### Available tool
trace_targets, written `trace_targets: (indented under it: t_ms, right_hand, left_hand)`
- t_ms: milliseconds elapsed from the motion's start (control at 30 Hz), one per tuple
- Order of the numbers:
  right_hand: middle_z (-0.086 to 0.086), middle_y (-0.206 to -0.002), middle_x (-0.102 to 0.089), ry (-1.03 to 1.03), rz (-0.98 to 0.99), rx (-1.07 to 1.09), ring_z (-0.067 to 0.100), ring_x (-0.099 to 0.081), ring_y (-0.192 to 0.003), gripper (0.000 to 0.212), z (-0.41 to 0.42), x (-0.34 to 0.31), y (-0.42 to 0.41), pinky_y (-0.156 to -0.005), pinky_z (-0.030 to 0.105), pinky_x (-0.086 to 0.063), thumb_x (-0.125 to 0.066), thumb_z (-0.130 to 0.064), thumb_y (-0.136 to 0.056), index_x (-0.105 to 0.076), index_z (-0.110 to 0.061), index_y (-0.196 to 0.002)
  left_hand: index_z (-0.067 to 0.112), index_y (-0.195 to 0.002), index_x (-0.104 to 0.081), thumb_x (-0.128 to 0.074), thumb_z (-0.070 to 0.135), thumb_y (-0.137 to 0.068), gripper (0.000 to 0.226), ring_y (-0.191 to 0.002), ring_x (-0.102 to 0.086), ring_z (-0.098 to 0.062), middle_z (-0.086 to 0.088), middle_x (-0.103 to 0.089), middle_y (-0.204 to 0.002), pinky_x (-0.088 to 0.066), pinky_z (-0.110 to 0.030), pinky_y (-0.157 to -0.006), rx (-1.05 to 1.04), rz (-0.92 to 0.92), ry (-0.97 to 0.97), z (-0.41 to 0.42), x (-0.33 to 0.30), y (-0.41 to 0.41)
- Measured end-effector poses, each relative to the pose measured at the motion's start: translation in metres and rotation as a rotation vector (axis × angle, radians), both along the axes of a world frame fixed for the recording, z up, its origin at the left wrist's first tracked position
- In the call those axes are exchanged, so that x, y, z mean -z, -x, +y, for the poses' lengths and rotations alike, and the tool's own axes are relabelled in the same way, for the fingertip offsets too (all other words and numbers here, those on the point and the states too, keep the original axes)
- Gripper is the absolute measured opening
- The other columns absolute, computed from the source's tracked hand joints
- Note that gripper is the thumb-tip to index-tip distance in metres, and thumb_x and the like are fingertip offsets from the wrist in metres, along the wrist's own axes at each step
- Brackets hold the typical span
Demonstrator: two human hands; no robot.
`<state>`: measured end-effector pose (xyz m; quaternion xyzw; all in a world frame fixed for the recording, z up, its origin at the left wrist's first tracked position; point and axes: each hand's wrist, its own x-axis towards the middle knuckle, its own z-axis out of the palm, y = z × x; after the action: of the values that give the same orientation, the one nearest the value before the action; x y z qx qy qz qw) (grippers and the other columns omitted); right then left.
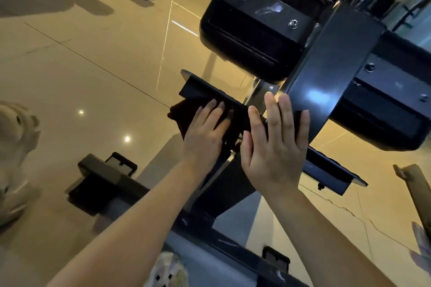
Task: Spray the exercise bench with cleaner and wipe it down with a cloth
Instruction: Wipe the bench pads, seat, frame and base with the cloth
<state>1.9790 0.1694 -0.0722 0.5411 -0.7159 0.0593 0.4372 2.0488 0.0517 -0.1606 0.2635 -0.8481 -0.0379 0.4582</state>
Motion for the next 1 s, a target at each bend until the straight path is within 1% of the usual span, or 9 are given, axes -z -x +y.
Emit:
trace_targets:
  t_ms: [133, 300, 400, 500, 600, 767, 833, 900, 1000]
  right_hand:
    - [0.017, -0.152, -0.038, -0.009, 0.026, -0.025, 0.033, -0.024, -0.144, 0.047, 0.001, 0.0, 0.005, -0.118, 0.053, -0.01, -0.038, -0.032, -0.101, -0.051, -0.013, -0.141]
    - [0.018, -0.154, -0.034, -0.048, 0.031, -0.04, 0.033, -0.021, -0.145, 0.047, 0.002, 0.002, 0.009, -0.119, 0.053, -0.009, -0.037, -0.033, -0.102, -0.048, -0.014, -0.144]
    - [0.017, -0.157, -0.029, -0.085, -0.024, -0.021, 0.032, -0.017, -0.147, 0.049, 0.006, -0.001, 0.005, -0.12, 0.051, -0.005, -0.039, -0.033, -0.101, -0.044, -0.016, -0.147]
    - [0.015, -0.159, -0.025, -0.142, -0.119, -0.073, 0.03, -0.014, -0.149, 0.053, 0.01, -0.008, -0.001, -0.121, 0.049, -0.003, -0.042, -0.034, -0.1, -0.038, -0.02, -0.15]
    - [0.01, -0.159, -0.027, -0.115, -0.27, -0.163, 0.025, -0.014, -0.15, 0.052, 0.017, -0.028, -0.003, -0.122, 0.043, -0.002, -0.038, -0.035, -0.101, -0.031, -0.022, -0.151]
    - [0.009, -0.159, -0.026, 0.065, -0.333, -0.084, 0.024, -0.013, -0.15, 0.053, -0.001, -0.096, 0.022, -0.122, 0.041, 0.0, -0.03, -0.042, -0.102, -0.033, -0.018, -0.15]
    - [0.007, -0.162, -0.018, 0.084, -0.408, -0.015, 0.021, -0.006, -0.151, 0.056, -0.018, -0.11, 0.032, -0.121, 0.038, 0.003, -0.026, -0.046, -0.102, -0.028, -0.021, -0.153]
    - [0.007, -0.163, -0.015, 0.082, -0.443, 0.063, 0.02, -0.003, -0.151, 0.058, -0.031, -0.107, 0.037, -0.122, 0.038, 0.002, -0.022, -0.048, -0.101, -0.028, -0.023, -0.153]
    - [0.013, -0.159, -0.025, 0.117, -0.345, 0.122, 0.027, -0.015, -0.149, 0.056, -0.041, -0.095, 0.041, -0.12, 0.042, -0.004, -0.026, -0.047, -0.1, -0.038, -0.021, -0.148]
  left_hand:
    - [0.014, -0.116, -0.068, -0.077, 0.012, -0.081, 0.037, -0.13, -0.048, -0.032, -0.013, -0.061, -0.129, -0.04, -0.05, -0.107, 0.081, -0.033, 0.045, 0.011, 0.005, 0.009]
    - [0.006, -0.12, -0.064, -0.066, 0.002, -0.083, 0.038, -0.127, -0.051, -0.029, -0.013, -0.061, -0.128, -0.045, -0.044, -0.105, 0.044, -0.085, 0.064, -0.015, 0.005, -0.02]
    - [0.011, -0.132, -0.058, -0.056, 0.001, -0.092, 0.042, -0.126, -0.051, -0.026, -0.009, -0.059, -0.133, -0.039, -0.035, -0.105, -0.064, 0.068, -0.326, -0.021, -0.013, -0.052]
    - [0.025, -0.13, -0.058, -0.045, 0.002, -0.096, 0.043, -0.116, -0.055, -0.014, 0.001, -0.062, -0.126, -0.04, -0.036, -0.108, -0.129, 0.459, -0.889, -0.024, -0.051, -0.073]
    - [0.036, -0.119, -0.059, -0.047, 0.004, -0.095, 0.041, -0.115, -0.056, -0.011, 0.01, -0.062, -0.118, -0.04, -0.044, -0.109, -0.06, 0.81, -1.097, -0.021, -0.093, -0.081]
    - [0.039, -0.108, -0.054, -0.047, 0.003, -0.096, 0.039, -0.116, -0.055, -0.016, 0.003, -0.055, -0.115, -0.041, -0.047, -0.108, 0.031, 0.907, -0.918, -0.006, -0.157, -0.066]
    - [0.029, -0.124, -0.053, -0.046, 0.003, -0.097, 0.038, -0.118, -0.052, -0.009, -0.001, -0.055, -0.121, -0.039, -0.032, -0.11, 0.039, 0.871, -0.828, -0.008, -0.172, -0.05]
    - [0.024, -0.133, -0.051, -0.046, 0.0, -0.097, 0.043, -0.112, -0.047, 0.014, 0.003, -0.053, -0.124, -0.033, -0.004, -0.1, 0.032, 0.863, -0.737, -0.016, -0.185, -0.033]
    - [0.026, -0.137, -0.049, -0.047, 0.002, -0.098, 0.046, -0.109, -0.046, 0.015, 0.008, -0.053, -0.128, -0.036, -0.004, -0.094, 0.031, 0.882, -0.697, -0.036, -0.199, -0.013]
